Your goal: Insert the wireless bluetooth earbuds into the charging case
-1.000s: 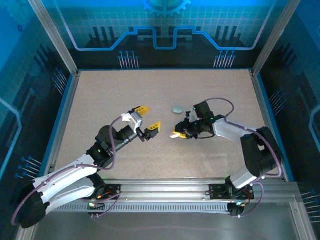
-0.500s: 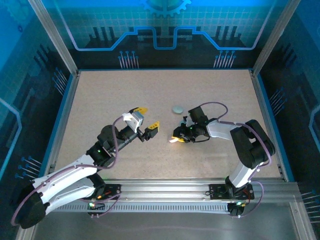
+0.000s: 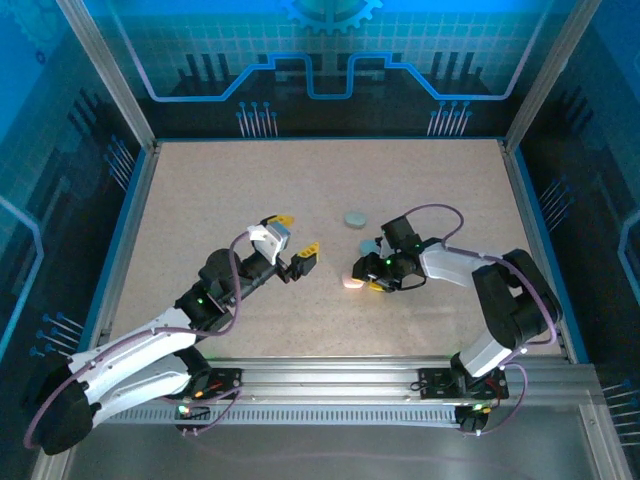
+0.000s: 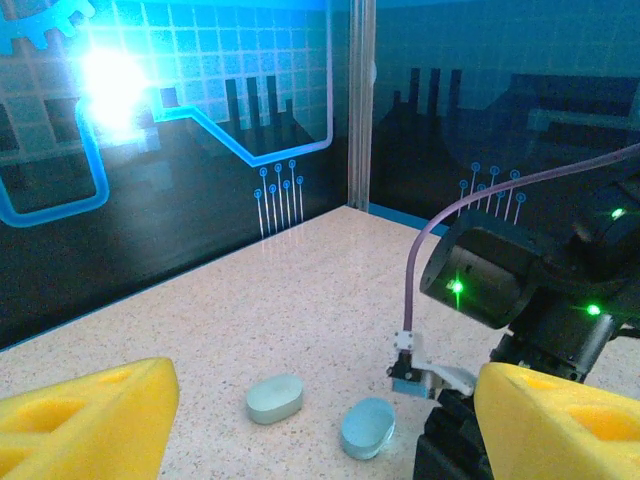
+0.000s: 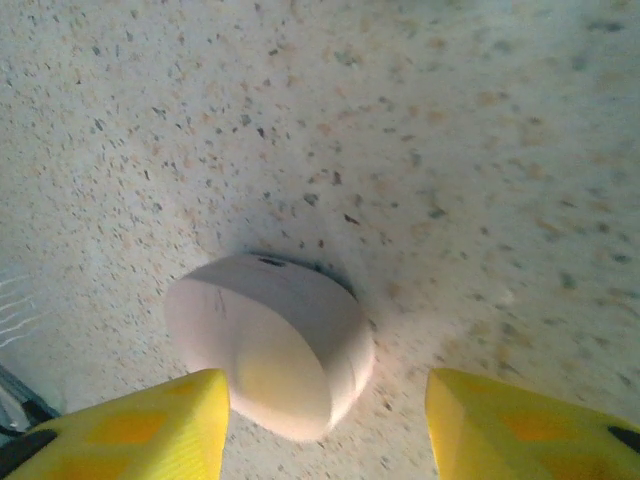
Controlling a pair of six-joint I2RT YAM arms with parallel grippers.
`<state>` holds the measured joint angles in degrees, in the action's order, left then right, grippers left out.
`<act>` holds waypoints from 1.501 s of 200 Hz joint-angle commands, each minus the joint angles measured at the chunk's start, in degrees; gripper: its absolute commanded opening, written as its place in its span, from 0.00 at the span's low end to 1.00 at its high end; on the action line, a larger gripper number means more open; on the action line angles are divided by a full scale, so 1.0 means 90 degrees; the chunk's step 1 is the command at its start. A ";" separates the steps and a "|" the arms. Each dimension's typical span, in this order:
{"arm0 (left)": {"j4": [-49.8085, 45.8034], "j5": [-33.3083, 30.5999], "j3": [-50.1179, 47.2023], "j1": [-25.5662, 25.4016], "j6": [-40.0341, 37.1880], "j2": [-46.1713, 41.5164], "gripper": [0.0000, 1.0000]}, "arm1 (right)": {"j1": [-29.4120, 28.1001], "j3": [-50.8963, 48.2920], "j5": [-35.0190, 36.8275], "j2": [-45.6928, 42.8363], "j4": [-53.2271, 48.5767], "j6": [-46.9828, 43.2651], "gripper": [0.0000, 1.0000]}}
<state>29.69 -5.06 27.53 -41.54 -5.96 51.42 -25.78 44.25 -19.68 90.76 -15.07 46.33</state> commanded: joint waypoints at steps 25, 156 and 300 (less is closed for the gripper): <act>-0.0412 -0.0701 0.0260 0.0046 0.0016 0.0007 0.84 | 0.0188 0.0635 0.2013 -0.1638 -0.1614 -0.1010 0.57; -0.0816 -0.1872 -0.0317 0.3433 0.0744 0.1492 0.99 | 0.2384 -0.2095 0.3427 -0.2073 0.4615 -0.4824 0.88; 0.2767 -0.0850 -0.0728 0.4493 0.0827 0.4152 0.99 | 0.2462 -0.2171 0.2708 -0.0509 0.6479 -0.5189 1.00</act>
<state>52.88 -13.43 19.40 -2.57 -1.02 89.32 -3.68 23.68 3.07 85.86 40.40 -0.45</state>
